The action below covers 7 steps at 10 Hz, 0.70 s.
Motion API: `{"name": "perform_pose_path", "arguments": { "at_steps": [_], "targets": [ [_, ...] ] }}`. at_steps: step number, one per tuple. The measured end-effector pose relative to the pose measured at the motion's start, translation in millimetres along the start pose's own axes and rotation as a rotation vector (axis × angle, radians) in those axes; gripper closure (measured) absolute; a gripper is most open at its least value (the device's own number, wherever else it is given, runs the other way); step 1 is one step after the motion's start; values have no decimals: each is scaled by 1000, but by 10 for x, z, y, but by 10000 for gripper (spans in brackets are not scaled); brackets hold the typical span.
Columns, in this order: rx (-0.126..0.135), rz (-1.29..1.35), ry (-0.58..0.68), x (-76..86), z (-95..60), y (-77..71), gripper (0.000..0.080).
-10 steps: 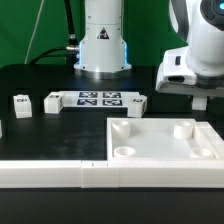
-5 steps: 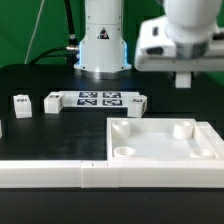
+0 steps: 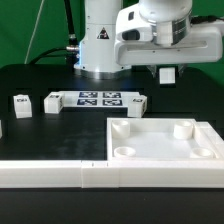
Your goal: Assemble one leg
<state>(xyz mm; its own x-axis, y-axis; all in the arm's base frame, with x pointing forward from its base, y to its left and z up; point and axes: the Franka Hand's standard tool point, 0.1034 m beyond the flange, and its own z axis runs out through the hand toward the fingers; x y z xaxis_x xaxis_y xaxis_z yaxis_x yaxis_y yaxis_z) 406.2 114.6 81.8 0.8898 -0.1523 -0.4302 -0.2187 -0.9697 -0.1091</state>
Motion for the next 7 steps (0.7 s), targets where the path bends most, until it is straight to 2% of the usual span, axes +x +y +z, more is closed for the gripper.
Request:
{"name": "perform_pose_path", "arguments": {
  "at_steps": [3,4,5,6,7],
  "targets": [
    [-2,-26,274,63,-16,14,509],
    [-26,-97,375,160,-72,142,509],
    [-46,-128,468,237,-213,309,509],
    [-51,-138,515,255,-358,399,509],
    [-48,-150,623,340,-558,422,509]
  ]
}}
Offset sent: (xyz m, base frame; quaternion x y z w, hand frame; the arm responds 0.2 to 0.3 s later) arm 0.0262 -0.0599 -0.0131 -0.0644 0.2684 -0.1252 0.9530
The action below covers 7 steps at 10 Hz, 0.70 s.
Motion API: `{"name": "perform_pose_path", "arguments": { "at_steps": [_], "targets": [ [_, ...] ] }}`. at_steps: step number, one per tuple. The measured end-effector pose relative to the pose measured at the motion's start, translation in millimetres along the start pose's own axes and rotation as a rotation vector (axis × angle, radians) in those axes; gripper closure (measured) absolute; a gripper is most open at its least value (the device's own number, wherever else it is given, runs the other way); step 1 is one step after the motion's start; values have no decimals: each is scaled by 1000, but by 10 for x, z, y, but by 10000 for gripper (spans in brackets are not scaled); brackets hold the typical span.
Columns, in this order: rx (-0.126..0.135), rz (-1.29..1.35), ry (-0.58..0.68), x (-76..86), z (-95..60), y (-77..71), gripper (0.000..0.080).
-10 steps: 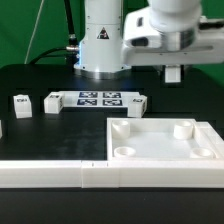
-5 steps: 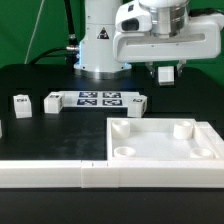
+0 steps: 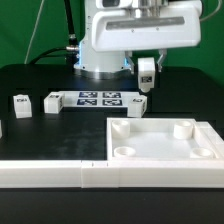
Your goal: Assemble one leg
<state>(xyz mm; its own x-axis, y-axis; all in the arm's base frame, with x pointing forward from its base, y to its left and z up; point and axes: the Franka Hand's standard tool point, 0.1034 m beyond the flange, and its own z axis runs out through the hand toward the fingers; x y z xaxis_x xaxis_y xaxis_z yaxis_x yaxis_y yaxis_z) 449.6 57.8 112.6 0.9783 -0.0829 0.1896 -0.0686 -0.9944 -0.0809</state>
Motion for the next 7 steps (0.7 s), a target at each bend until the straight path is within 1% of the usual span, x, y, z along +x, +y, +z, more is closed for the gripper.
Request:
{"name": "perform_pose_path", "arguments": {
  "at_steps": [1,2,3,4,5,6,7],
  "targets": [
    [1,-6,98,142,-74,-24,509],
    [0,-26,213,202,-126,-70,509],
    [-7,-29,238,132,-76,-38,509],
    [-8,-28,221,108,-48,-33,509],
    [-6,-35,229,134,-44,-57,509],
    [-1,-72,255,209,30,-157,509],
    [4,-91,264,357,103,-232,509]
  ]
}}
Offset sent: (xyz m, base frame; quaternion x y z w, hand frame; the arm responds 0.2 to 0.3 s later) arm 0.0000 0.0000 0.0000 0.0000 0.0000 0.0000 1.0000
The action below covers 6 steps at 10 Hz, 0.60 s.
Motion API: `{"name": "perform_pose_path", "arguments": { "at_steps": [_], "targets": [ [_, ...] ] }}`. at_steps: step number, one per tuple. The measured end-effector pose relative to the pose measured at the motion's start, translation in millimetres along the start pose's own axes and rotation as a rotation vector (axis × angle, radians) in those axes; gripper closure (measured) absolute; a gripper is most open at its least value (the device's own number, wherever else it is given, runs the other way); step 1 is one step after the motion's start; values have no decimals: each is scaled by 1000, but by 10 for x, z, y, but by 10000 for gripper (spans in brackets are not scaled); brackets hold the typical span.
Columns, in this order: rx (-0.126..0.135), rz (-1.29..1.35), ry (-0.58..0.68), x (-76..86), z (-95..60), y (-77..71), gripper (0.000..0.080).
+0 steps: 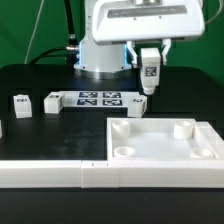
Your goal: Assemble one leg
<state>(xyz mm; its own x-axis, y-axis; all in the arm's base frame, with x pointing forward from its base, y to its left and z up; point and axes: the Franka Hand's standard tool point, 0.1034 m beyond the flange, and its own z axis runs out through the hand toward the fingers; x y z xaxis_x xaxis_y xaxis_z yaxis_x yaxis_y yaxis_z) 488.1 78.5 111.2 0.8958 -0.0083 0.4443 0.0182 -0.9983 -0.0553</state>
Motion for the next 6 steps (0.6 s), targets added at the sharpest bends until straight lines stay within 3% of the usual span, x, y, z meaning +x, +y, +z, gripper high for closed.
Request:
{"name": "perform_pose_path", "arguments": {
  "at_steps": [2,4,6],
  "targets": [
    [13,-16,46,400,140,-93,509],
    [20,-19,49,643,254,-120,509],
    [18,-20,49,605,252,-119,509]
  ]
}}
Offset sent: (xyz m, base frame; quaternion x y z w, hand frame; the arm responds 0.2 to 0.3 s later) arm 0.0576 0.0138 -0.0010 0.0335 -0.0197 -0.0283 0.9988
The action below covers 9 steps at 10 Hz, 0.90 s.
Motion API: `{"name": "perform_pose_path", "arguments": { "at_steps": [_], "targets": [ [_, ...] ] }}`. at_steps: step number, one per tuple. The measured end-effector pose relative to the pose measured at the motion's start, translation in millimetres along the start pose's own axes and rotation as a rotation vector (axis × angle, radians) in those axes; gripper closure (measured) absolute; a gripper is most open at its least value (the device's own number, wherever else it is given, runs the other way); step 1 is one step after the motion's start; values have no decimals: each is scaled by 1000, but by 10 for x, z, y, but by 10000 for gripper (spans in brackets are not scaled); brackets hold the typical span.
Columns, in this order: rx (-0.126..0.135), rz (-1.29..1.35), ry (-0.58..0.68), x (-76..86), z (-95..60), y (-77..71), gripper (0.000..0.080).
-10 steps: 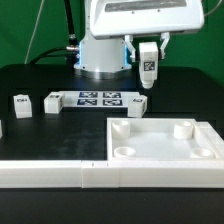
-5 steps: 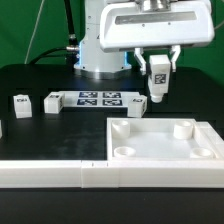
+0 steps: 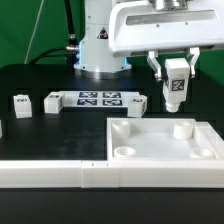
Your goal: Assemble one leg
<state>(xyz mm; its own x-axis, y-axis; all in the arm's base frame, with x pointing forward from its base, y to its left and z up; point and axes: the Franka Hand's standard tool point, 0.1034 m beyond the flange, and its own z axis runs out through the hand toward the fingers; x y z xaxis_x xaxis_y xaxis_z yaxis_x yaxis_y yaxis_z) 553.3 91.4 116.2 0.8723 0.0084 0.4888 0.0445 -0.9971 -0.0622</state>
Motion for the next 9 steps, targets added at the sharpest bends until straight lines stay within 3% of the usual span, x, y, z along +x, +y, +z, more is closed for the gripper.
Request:
{"name": "perform_pose_path", "arguments": {
  "at_steps": [4,9],
  "targets": [
    [1,-20,32,57,53,-36,509],
    [11,-43,96,492,317,-123,509]
  ]
}}
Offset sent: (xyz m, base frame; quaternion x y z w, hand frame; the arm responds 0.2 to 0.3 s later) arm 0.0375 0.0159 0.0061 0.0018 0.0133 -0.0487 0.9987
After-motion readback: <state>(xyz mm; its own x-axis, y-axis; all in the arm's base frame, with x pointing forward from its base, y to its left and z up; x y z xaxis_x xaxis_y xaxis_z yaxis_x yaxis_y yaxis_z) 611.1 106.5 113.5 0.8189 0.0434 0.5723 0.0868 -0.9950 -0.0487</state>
